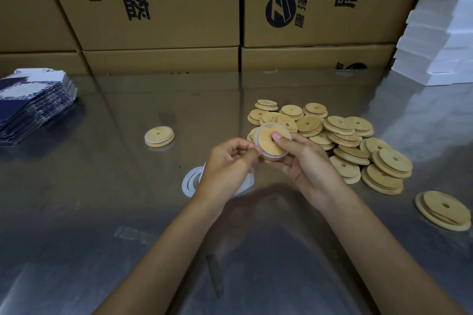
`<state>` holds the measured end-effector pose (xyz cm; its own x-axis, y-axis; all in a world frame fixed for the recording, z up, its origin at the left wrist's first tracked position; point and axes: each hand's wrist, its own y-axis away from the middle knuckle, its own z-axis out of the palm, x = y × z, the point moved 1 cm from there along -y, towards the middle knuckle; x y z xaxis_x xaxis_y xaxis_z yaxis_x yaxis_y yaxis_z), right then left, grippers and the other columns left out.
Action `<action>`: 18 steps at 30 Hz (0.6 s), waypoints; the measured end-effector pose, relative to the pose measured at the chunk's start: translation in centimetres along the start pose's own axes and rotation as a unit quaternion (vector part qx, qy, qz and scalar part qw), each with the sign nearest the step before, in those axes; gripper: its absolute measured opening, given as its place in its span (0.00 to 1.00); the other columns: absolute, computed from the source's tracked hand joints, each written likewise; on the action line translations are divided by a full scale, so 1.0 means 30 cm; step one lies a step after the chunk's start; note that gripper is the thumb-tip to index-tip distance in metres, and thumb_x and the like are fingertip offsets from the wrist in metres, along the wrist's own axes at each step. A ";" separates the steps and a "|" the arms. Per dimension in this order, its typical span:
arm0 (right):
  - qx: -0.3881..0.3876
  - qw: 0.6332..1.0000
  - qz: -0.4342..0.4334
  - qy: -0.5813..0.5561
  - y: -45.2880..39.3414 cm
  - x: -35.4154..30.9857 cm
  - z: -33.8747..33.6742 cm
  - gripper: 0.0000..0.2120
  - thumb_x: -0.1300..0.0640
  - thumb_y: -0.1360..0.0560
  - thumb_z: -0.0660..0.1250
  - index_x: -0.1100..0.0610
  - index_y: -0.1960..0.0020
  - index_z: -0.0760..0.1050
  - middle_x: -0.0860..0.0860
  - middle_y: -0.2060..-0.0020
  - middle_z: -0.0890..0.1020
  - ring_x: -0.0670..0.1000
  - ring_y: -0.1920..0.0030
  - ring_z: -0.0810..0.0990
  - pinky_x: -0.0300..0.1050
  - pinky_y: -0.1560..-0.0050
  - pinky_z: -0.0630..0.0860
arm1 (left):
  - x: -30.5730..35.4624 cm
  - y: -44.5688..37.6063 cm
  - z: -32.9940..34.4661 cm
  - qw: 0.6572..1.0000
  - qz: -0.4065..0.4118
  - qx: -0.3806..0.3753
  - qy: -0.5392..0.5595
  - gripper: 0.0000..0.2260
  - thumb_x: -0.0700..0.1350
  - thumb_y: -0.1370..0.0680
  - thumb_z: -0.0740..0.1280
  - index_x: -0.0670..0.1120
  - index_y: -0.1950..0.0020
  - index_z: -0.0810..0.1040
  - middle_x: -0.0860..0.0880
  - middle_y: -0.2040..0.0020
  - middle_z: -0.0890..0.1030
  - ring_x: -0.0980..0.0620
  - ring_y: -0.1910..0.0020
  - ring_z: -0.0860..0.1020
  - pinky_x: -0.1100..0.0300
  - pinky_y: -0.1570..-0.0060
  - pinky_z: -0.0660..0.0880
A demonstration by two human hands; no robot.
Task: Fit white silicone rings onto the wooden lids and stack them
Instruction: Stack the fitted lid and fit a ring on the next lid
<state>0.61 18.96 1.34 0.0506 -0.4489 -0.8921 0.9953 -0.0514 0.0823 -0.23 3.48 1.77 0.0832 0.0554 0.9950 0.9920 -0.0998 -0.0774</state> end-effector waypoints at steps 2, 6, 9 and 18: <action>-0.009 1.000 0.008 -0.003 -0.002 -0.002 -0.003 0.10 0.60 0.23 0.70 0.64 0.43 0.80 0.59 0.50 0.87 0.53 0.52 0.87 0.42 0.56 0.82 | -0.001 -0.002 -0.003 1.000 0.003 0.001 -0.002 0.04 0.42 0.24 0.71 0.44 0.57 0.82 0.54 0.69 0.78 0.59 0.72 0.73 0.69 0.69 0.70; -0.014 1.000 0.025 -0.004 -0.006 0.000 -0.006 0.10 0.61 0.22 0.70 0.64 0.43 0.80 0.61 0.48 0.86 0.55 0.49 0.87 0.44 0.54 0.83 | -0.008 -0.006 -0.006 0.999 0.001 0.033 -0.023 0.05 0.46 0.25 0.73 0.47 0.59 0.82 0.56 0.70 0.78 0.60 0.73 0.73 0.71 0.69 0.70; -0.023 0.999 0.030 -0.008 -0.007 0.000 -0.009 0.11 0.60 0.23 0.70 0.63 0.42 0.80 0.60 0.47 0.86 0.55 0.48 0.87 0.45 0.54 0.83 | -0.012 -0.014 -0.019 0.999 -0.011 0.045 -0.007 0.07 0.48 0.26 0.74 0.46 0.58 0.80 0.54 0.68 0.78 0.60 0.74 0.73 0.68 0.71 0.70; -0.051 0.995 0.034 0.073 -0.005 0.008 -0.005 0.15 0.58 0.24 0.71 0.61 0.38 0.80 0.61 0.43 0.84 0.54 0.47 0.85 0.43 0.55 0.82 | -0.013 -0.034 -0.041 0.998 -0.001 0.058 0.032 0.04 0.44 0.23 0.71 0.44 0.53 0.80 0.52 0.63 0.81 0.57 0.69 0.76 0.63 0.71 0.73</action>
<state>0.49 19.01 1.06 0.1219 -0.3125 -0.9420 0.9920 0.0682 0.1058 -1.38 2.34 1.54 0.0788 -0.0094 0.9968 0.9968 0.0166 -0.0787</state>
